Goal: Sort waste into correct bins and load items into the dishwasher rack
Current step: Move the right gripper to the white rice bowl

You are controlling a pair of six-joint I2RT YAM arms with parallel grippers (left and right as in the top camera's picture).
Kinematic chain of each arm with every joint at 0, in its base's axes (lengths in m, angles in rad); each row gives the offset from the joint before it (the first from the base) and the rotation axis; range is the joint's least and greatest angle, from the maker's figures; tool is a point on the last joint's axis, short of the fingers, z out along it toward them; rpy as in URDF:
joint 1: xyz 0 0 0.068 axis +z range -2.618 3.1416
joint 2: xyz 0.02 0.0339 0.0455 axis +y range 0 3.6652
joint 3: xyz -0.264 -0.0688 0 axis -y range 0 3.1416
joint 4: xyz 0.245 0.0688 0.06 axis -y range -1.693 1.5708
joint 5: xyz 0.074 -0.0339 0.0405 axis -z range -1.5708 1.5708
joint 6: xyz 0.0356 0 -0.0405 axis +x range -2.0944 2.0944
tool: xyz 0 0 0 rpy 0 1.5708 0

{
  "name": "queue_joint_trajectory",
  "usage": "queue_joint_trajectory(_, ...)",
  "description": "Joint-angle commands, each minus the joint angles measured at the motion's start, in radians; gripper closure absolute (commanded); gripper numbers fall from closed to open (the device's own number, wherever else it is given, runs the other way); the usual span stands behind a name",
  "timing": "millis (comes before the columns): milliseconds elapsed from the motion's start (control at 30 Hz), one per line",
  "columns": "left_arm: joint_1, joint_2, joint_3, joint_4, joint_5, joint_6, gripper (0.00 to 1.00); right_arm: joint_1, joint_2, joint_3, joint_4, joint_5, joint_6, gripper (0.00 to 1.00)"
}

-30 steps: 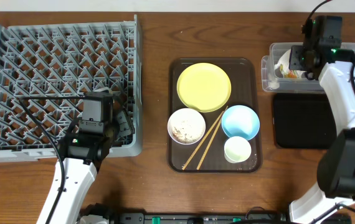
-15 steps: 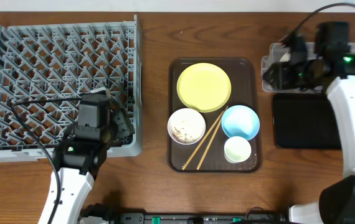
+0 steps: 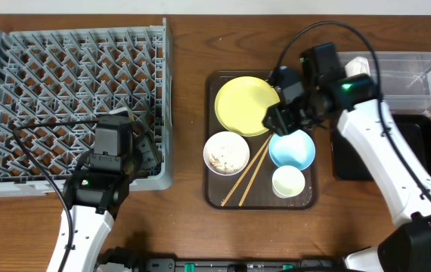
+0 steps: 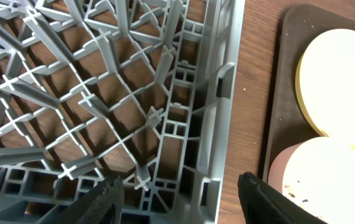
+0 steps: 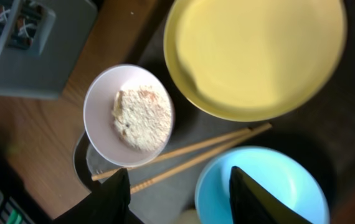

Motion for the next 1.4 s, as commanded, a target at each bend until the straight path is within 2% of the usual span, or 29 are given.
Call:
queue_joint_trajectory(0,0.004,-0.001,0.011,-0.004,-0.005,0.016,0.38,0.052,0.005,-0.054,0.042,0.017,0.07,0.53)
queue_joint_trajectory(433,0.004,0.002,0.011,-0.006,-0.005,0.016,0.38,0.249,0.005,-0.268,0.272,0.061,0.09,0.55)
queue_joint_trajectory(800,0.004,0.004,0.011,-0.021,-0.041,0.011,0.38,0.442,0.019,-0.304,0.412,0.171,0.029,0.54)
queue_joint_trajectory(1000,0.005,0.004,0.011,-0.079,-0.216,-0.109,0.37,0.487,0.08,-0.304,0.446,0.174,0.03,0.57)
queue_joint_trajectory(1367,0.005,0.004,0.011,-0.077,-0.215,-0.116,0.37,0.494,0.151,-0.304,0.457,0.194,0.059,0.66)
